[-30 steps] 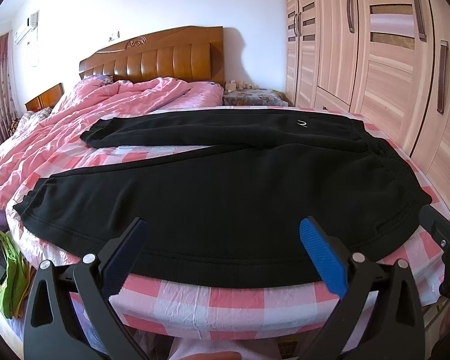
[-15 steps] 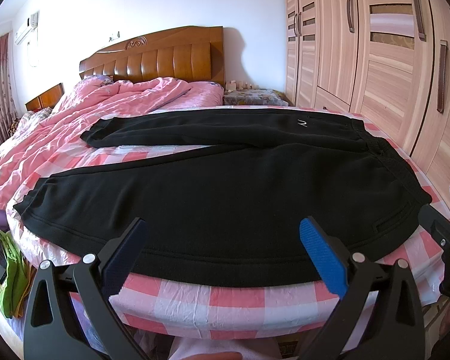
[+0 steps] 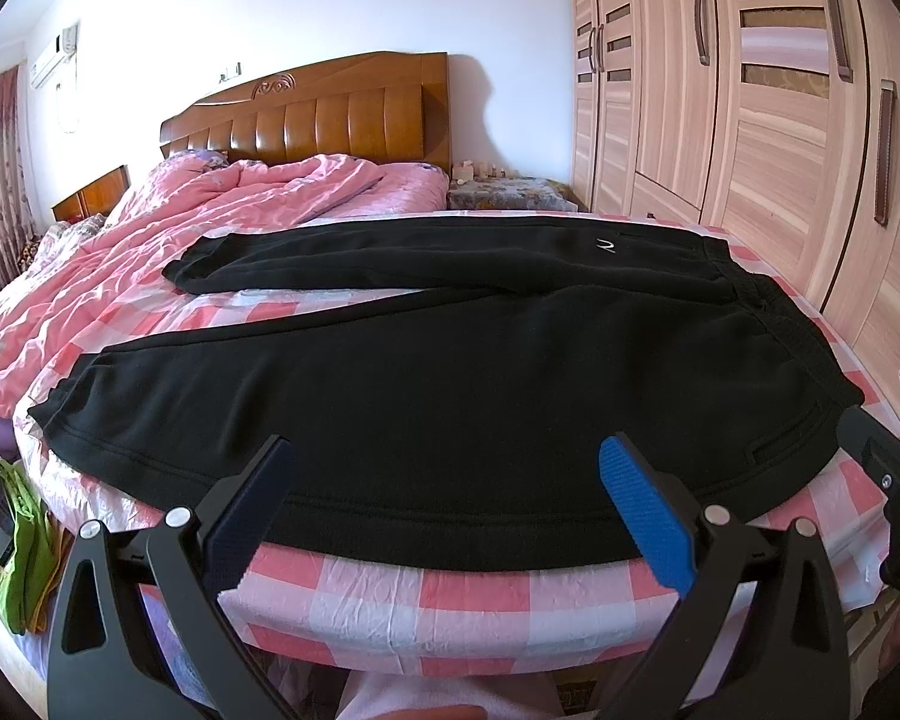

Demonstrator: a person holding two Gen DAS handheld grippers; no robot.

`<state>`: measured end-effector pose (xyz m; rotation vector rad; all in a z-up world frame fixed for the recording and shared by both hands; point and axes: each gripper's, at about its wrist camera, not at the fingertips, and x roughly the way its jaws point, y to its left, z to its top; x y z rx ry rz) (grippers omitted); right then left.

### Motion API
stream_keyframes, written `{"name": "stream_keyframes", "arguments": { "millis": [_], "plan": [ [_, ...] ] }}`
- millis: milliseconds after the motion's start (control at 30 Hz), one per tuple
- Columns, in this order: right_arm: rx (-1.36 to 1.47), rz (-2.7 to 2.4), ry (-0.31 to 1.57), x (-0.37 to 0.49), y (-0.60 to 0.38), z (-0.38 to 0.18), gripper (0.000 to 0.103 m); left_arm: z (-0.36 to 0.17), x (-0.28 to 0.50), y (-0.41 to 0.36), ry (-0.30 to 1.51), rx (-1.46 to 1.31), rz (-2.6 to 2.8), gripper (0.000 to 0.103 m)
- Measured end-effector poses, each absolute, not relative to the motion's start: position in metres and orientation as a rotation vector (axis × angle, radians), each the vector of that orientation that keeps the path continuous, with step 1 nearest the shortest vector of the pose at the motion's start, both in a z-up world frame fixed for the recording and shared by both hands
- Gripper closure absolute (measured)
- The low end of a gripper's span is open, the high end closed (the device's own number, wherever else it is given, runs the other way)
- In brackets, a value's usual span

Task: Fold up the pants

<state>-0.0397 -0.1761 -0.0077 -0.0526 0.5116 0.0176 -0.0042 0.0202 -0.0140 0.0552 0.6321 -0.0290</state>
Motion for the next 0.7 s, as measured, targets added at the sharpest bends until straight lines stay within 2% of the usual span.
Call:
{"name": "stream_keyframes", "arguments": {
  "millis": [700],
  "plan": [
    [-0.080,0.017,0.540,-0.029,-0.177,-0.020,0.004,-0.024,0.006,0.027,0.671,0.081,-0.052,0.001]
  ]
}}
